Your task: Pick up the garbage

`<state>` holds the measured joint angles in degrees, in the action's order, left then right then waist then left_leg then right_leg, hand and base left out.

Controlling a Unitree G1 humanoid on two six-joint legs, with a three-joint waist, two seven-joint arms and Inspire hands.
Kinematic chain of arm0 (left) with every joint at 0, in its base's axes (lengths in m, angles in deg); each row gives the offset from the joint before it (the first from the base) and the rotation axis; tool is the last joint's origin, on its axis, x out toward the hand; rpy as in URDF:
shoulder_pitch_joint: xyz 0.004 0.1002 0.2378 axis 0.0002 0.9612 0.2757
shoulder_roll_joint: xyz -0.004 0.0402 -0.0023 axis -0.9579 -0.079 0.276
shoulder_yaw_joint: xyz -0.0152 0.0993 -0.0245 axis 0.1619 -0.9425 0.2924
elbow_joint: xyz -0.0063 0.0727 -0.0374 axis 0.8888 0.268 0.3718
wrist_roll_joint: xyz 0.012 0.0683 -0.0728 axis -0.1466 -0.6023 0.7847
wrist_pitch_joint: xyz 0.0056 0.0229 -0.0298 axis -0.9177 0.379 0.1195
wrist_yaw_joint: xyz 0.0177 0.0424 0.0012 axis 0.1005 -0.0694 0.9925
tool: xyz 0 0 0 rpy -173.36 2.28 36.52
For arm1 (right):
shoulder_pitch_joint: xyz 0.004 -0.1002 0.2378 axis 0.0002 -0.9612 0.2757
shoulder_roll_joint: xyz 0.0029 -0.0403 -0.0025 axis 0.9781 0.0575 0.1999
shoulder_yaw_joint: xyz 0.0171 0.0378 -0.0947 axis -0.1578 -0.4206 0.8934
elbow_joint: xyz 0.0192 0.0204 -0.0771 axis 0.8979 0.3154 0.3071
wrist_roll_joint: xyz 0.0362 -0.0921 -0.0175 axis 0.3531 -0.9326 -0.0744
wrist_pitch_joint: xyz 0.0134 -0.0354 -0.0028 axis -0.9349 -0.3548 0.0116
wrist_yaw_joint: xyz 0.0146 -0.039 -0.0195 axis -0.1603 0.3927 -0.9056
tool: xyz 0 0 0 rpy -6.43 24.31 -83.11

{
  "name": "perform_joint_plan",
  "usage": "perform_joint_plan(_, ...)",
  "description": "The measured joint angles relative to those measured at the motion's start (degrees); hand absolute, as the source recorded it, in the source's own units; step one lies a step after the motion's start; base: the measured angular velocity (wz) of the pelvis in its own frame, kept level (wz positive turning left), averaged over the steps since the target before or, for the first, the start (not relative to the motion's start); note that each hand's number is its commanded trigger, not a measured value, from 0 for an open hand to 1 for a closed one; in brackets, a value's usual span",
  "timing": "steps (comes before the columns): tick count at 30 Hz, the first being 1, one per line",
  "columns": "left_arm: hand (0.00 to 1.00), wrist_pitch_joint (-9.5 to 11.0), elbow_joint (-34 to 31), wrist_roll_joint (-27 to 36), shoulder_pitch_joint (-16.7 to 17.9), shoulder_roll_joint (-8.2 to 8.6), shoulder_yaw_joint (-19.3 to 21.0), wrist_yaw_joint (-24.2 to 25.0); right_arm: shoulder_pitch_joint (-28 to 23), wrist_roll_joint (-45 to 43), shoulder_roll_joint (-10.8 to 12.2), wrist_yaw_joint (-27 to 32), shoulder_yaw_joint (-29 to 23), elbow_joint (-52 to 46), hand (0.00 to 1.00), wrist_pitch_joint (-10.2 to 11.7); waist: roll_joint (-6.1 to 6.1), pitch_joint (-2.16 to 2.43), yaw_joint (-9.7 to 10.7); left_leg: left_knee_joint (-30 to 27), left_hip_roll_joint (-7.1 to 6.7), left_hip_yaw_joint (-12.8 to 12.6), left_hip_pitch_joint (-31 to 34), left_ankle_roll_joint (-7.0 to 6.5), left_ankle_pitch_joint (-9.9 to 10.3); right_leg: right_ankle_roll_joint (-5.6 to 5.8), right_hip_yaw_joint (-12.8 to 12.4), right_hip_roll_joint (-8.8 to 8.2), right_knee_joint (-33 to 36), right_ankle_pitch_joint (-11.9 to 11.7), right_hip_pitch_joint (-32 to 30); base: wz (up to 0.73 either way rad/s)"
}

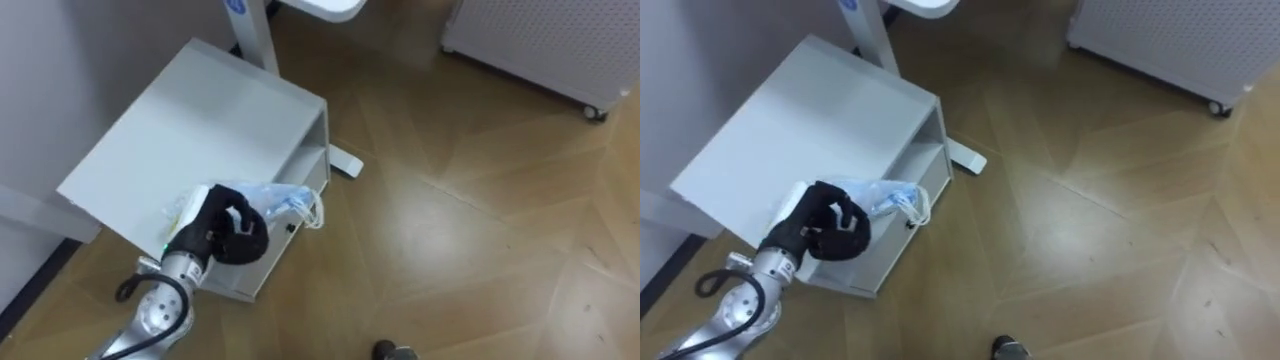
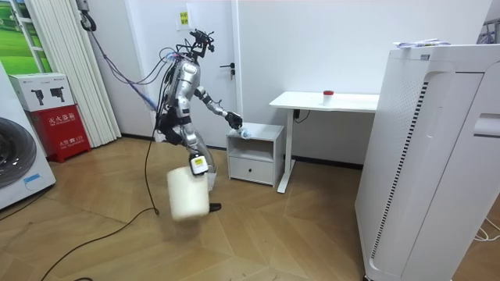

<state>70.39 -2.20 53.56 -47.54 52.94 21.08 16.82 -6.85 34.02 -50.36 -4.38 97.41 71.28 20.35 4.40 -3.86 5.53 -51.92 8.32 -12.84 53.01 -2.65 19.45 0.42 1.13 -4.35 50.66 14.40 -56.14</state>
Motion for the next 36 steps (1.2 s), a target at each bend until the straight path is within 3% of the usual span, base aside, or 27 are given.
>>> perform_joint_plan(4,1.0,0.11,-3.48,2.97,2.12,1.14,-0.07,3.01,3.37,-2.41,-0.06,2.27,1.22,0.04,1.0,-0.13,-1.38,0.01,-1.24,1.23,-0.05,-0.3,-0.91,0.17,-0.25,0.03,-0.01,-0.49,-0.81,0.02,0.5,-0.02)
perform_joint_plan(6,1.0,0.11,-4.16,4.02,2.89,1.28,-0.17,4.73,5.84,-2.37,0.06,3.27,1.55,-0.02,1.0,-0.13,-2.76,0.12,-1.3,1.3,0.03,-0.24,-0.85,0.25,-0.33,-0.28,0.4,-0.41,-1.18,-0.16,0.53,0.0)
perform_joint_plan(10,1.0,0.08,-5.82,5.01,5.45,1.86,-0.2,7.53,11.92,-0.81,1.64,3.85,-0.9,-0.01,1.0,0.17,-3.25,0.23,-1.34,1.5,0.49,-0.13,-1.12,0.36,-0.39,-0.46,0.79,0.36,-2.48,-0.83,1.17,-0.1)
perform_joint_plan(13,1.0,0.08,-6.97,5.08,7.58,2.07,-0.2,10.93,15.5,4.73,6.08,2.48,-2.87,0.28,1.0,4.7,-3.48,0.35,-1.33,2.18,0.62,0.03,-2.74,0.51,-0.48,-0.51,1.03,0.55,-3.22,-0.9,3.03,0.02)
perform_joint_plan(16,1.0,0.07,-7.64,5.07,8.65,1.94,-0.36,13.11,16.69,7.51,10.43,-1.44,-2.39,0.32,1.0,6.99,-3.47,0.38,-1.73,3.14,0.63,0.58,-3.96,0.78,-0.74,-0.73,2.12,0.47,-4.71,-1.03,4.97,0.08)
perform_joint_plan(18,1.0,0.06,-9.07,5.25,9.32,1.99,-0.52,14.83,16.96,8.19,11.46,-3.32,-1.99,0.11,1.0,7.22,-3.49,0.39,-2.45,3.39,0.74,0.52,-4.21,0.73,-0.76,-0.67,2.14,0.28,-5.0,-1.06,5.22,0.04)
perform_joint_plan(27,1.0,0.02,-10.92,8.46,12.91,2.23,-1.34,23.41,17.18,7.24,11.13,-8.64,-0.58,-0.04,1.0,8.6,-4.08,0.4,-3.6,6.07,-1.18,0.17,-4.63,-0.12,-1.58,0.03,2.24,-1.65,-5.88,-0.98,5.13,0.06)
perform_joint_plan(34,1.0,-0.02,-10.91,8.44,13.29,2.57,-2.2,26.87,17.24,6.59,11.01,-9.76,-1.21,-0.16,1.0,8.61,-5.44,0.53,-3.63,6.12,-0.98,-0.59,-4.67,-0.13,-1.6,0.08,1.94,-1.58,-5.94,-1.02,4.8,-0.03)
perform_joint_plan(35,0.93,-0.02,-10.91,8.45,13.37,2.56,-2.47,27.44,17.25,6.54,11.01,-9.92,-1.21,-0.16,1.0,8.62,-5.47,0.55,-3.66,6.12,-0.96,-0.56,-4.73,-0.13,-1.6,0.08,1.94,-1.58,-5.92,-1.03,4.81,0.0)
perform_joint_plan(36,0.62,-0.02,-10.91,8.45,13.64,2.56,-2.52,27.53,17.36,6.55,11.01,-9.98,-1.21,-0.16,1.0,8.63,-5.47,0.55,-3.68,6.12,-0.94,-0.58,-4.77,-0.13,-1.6,0.06,1.94,-1.56,-5.88,-1.04,4.82,0.0)
